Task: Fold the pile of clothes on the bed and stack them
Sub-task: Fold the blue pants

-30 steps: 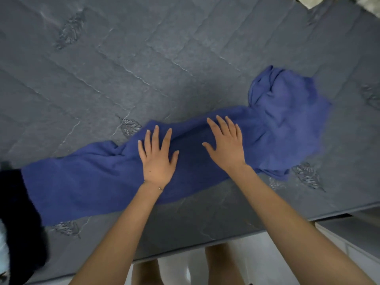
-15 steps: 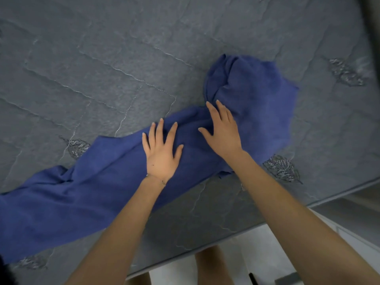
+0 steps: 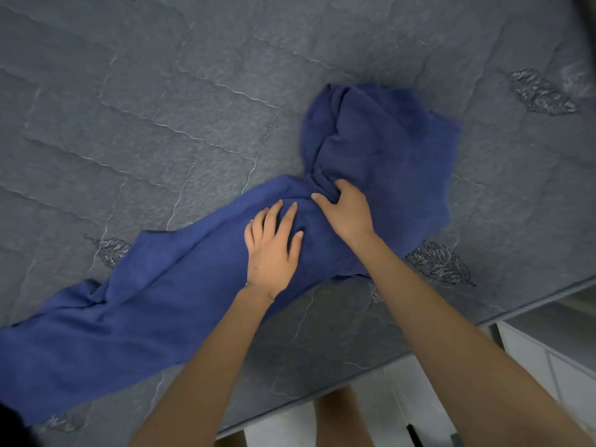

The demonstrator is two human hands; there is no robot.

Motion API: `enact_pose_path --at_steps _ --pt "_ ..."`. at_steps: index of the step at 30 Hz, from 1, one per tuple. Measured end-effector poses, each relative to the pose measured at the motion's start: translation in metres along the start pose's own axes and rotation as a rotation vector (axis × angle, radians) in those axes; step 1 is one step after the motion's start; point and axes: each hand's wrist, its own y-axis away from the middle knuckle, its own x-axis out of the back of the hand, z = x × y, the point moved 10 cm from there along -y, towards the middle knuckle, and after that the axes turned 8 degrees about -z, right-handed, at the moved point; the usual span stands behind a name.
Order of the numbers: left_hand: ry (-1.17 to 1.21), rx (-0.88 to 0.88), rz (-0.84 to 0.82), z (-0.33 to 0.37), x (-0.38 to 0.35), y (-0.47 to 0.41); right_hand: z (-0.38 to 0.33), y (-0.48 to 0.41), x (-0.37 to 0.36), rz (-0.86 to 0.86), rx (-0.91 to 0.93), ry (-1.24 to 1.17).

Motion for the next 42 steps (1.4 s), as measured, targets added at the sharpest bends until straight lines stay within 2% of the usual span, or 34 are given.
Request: enact_pose_path --at_steps 6,13,17,20,23,25,28,31,33,35,42 --pt "0.087 0.023 -0.11 0.023 -0.009 -0.013 -0.013 0.022 0.024 0.089 0.152 -0.046" --pt "0.257 -0.104 -0.186 0.101 -0.001 -0.05 -0.009 0.042 0.114 0.384 0.199 -0.218" --pt "0.375 -0.08 -0.182 0.105 0.012 -0.061 -0.019 0.045 0.12 0.369 0.19 -0.261" --pt "0.67 -0.037 -0.129 0.086 0.033 -0.045 -0.04 0.052 0.094 0.296 0.176 -0.299" --pt "1.03 -0.003 -0.035 0.057 0.057 -0.017 -0.063 0.063 0.056 0.213 0.186 -0.331" --pt "1.207 0.109 0.016 0.021 0.062 0.0 -0.082 0.071 0.023 0.146 0.219 -0.317" --pt "1.391 0.303 0.039 -0.041 0.054 0.021 -0.111 0.084 -0.034 0.032 0.267 -0.199" --pt "1.511 0.375 -0.01 -0.09 0.048 0.048 -0.126 0.1 -0.099 -0.158 0.234 -0.235" --pt "1.508 0.402 0.033 -0.126 0.052 0.069 -0.132 0.115 -0.145 -0.338 0.168 -0.282" --pt "1.43 0.443 0.143 -0.167 0.06 0.093 -0.142 0.127 -0.181 -0.414 0.202 -0.201" --pt "1.199 0.509 0.444 -0.284 0.096 0.181 -0.175 0.151 -0.258 -0.218 0.472 0.384"
